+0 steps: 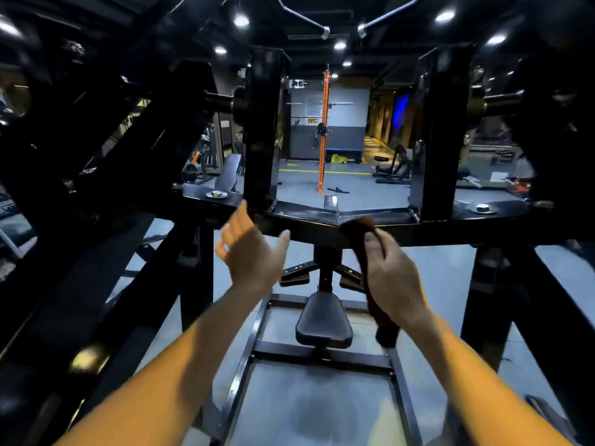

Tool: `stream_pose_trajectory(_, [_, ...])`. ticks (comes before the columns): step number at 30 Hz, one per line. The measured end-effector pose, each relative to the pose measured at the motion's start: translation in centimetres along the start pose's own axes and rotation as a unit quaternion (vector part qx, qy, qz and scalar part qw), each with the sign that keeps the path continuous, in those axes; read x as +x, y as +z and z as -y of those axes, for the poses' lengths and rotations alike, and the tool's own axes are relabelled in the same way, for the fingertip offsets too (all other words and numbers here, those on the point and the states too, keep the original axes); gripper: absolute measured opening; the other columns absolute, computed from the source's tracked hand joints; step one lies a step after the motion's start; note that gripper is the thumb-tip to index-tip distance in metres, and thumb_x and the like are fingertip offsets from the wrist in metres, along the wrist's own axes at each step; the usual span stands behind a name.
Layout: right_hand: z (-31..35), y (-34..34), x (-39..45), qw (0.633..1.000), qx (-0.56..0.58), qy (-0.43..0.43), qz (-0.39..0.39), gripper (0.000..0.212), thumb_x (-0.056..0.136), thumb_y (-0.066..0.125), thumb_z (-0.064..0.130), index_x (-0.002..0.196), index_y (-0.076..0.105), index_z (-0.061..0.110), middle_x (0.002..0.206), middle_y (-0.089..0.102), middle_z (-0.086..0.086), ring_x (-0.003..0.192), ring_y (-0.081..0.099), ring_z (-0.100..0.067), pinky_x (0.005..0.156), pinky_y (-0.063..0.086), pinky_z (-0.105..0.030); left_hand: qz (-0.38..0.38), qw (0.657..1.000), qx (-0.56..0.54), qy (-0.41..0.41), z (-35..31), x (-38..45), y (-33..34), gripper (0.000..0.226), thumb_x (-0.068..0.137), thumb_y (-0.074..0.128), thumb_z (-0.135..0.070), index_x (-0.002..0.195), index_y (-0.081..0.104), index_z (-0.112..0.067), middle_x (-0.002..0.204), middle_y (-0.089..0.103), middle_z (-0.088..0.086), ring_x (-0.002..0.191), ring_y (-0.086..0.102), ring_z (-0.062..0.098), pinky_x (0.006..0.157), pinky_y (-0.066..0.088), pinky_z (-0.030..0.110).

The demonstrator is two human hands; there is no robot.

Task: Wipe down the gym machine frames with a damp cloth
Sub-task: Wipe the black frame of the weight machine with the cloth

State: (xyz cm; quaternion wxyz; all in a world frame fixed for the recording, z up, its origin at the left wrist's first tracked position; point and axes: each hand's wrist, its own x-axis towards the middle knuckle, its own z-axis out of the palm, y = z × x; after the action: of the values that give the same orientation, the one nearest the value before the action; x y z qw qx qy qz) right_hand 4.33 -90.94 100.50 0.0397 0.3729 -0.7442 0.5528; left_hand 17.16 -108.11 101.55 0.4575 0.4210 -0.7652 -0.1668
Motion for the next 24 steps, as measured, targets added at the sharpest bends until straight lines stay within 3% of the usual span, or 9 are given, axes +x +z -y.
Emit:
stream_pose_trajectory(2, [0.3, -2.3, 2.1, 0.995, -0.077, -0.030, -0.059, 0.033, 0.111, 0.040, 0.042, 0.134, 0.062, 0.031, 0.111, 0.068, -0.007, 0.088, 0.063, -0.021, 0.072, 0.046, -0.031, -0.047, 0.994, 0.069, 0.077, 0.8, 2.8, 0.0, 0.119, 0.075, 0.080, -0.063, 0.159, 0.022, -0.001, 0.160, 0.037, 0.016, 0.150, 0.031, 0.033, 0.121, 0.018, 0.054])
stream_pose_trajectory(5, [0.8, -5.2, 4.5, 0.955, -0.269, -0.063, -0.104, 0.045, 0.109, 0.046, 0.042, 0.152, 0.046, 0.026, 0.142, 0.057, -0.002, 0.111, 0.062, -0.032, 0.076, 0.044, -0.038, 0.029, 0.982, 0.133, 0.129, 1.1, 6.7, 0.2, 0.144, 0.067, 0.064, -0.087, 0.161, 0.000, 0.001, 0.166, 0.023, 0.021, 0.155, 0.020, 0.034, 0.126, 0.008, 0.051])
stream_pose_trajectory(8, [0.7, -6.1, 5.9, 0.900, -0.408, -0.121, -0.095, 0.041, 0.107, 0.051, 0.039, 0.147, 0.051, 0.029, 0.143, 0.058, 0.004, 0.104, 0.067, -0.032, 0.063, 0.039, -0.033, 0.041, 0.989, 0.066, 0.123, 1.7, 8.4, 1.0, 0.150, 0.054, 0.060, -0.092, 0.162, 0.002, -0.006, 0.143, 0.054, 0.022, 0.133, 0.050, 0.041, 0.117, 0.034, 0.053])
stream_pose_trajectory(10, [0.3, -5.7, 6.6, 0.878, -0.459, -0.116, -0.074, 0.036, 0.107, 0.050, 0.039, 0.140, 0.058, 0.029, 0.139, 0.060, 0.006, 0.101, 0.067, -0.030, 0.060, 0.039, -0.031, 0.024, 0.990, 0.039, 0.131, 2.6, 8.5, 1.8, 0.146, 0.053, 0.057, -0.095, 0.161, 0.004, -0.011, 0.136, 0.059, 0.019, 0.124, 0.056, 0.041, 0.114, 0.035, 0.054])
stream_pose_trajectory(12, [0.0, -4.8, 7.1, 0.864, -0.490, -0.095, -0.059, 0.033, 0.108, 0.044, 0.043, 0.135, 0.061, 0.032, 0.133, 0.063, 0.007, 0.100, 0.067, -0.028, 0.059, 0.041, -0.030, 0.012, 0.989, 0.030, 0.146, 3.5, 8.6, 2.7, 0.142, 0.058, 0.053, -0.097, 0.160, 0.003, -0.013, 0.140, 0.057, 0.020, 0.128, 0.053, 0.042, 0.118, 0.029, 0.055])
stream_pose_trajectory(15, [1.0, -3.0, 7.8, 0.886, -0.455, -0.075, -0.043, 0.038, 0.111, 0.034, 0.046, 0.132, 0.063, 0.033, 0.125, 0.065, 0.005, 0.100, 0.066, -0.026, 0.062, 0.044, -0.032, -0.027, 0.986, 0.030, 0.164, 3.9, 8.4, 3.2, 0.138, 0.062, 0.057, -0.095, 0.160, 0.010, -0.009, 0.140, 0.057, 0.020, 0.127, 0.053, 0.042, 0.119, 0.028, 0.052])
stream_pose_trajectory(18, [1.9, -1.0, 6.6, 0.878, -0.464, -0.117, 0.006, 0.041, 0.111, 0.031, 0.044, 0.140, 0.059, 0.033, 0.140, 0.059, 0.007, 0.108, 0.065, -0.028, 0.072, 0.057, -0.037, -0.074, 0.980, 0.026, 0.182, 4.0, 7.7, 3.5, 0.136, 0.064, 0.064, -0.090, 0.158, 0.020, -0.002, 0.128, 0.063, 0.021, 0.121, 0.057, 0.041, 0.116, 0.030, 0.050])
stream_pose_trajectory(20, [2.2, -1.3, 5.6, 0.854, -0.501, -0.137, 0.027, 0.040, 0.111, 0.036, 0.043, 0.146, 0.054, 0.035, 0.150, 0.053, 0.011, 0.111, 0.065, -0.028, 0.071, 0.056, -0.036, -0.082, 0.979, 0.029, 0.183, 4.3, 7.7, 3.8, 0.135, 0.065, 0.063, -0.090, 0.156, 0.022, -0.001, 0.126, 0.064, 0.021, 0.120, 0.058, 0.040, 0.116, 0.030, 0.050])
stream_pose_trajectory(24, [1.7, -3.9, 8.0, 0.860, -0.509, -0.002, -0.020, 0.038, 0.111, 0.036, 0.039, 0.139, 0.060, 0.032, 0.141, 0.058, 0.002, 0.106, 0.065, -0.033, 0.069, 0.042, -0.035, -0.073, 0.981, 0.028, 0.180, 4.7, 7.8, 3.9, 0.134, 0.065, 0.063, -0.092, 0.157, 0.022, -0.002, 0.128, 0.062, 0.018, 0.121, 0.056, 0.038, 0.116, 0.028, 0.049])
